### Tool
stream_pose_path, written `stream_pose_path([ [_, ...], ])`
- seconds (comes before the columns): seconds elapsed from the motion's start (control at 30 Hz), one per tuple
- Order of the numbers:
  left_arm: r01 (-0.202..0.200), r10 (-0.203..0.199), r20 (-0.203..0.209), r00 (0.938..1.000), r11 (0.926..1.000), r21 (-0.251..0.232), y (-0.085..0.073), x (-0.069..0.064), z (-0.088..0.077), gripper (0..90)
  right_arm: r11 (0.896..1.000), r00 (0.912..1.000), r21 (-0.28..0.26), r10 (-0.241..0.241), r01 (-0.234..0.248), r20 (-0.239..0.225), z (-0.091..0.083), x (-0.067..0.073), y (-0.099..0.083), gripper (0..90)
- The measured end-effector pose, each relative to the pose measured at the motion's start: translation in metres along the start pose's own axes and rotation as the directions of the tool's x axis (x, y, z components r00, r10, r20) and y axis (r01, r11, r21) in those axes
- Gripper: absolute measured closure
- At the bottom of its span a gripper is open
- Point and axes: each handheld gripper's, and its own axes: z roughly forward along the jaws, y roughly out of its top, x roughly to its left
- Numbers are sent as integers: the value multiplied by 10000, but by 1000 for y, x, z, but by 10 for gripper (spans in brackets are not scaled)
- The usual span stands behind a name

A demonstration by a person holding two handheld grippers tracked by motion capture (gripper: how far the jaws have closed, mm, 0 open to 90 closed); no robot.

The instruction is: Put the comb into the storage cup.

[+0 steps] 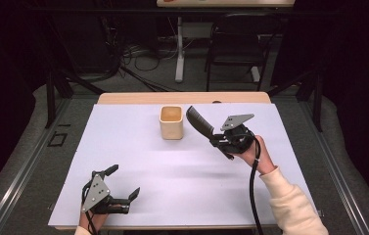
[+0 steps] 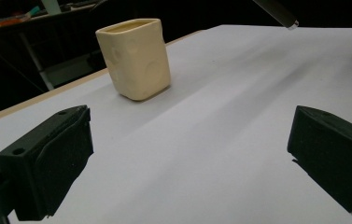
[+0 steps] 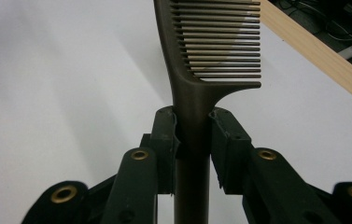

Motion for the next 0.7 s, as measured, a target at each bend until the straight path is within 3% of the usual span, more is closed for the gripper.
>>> stream_pose_path([
  [0.7,167,-166,-60,9998,9997,174,-1,1,-1,3,9999,10000,129,38,-39,60,19,-2,3,726],
])
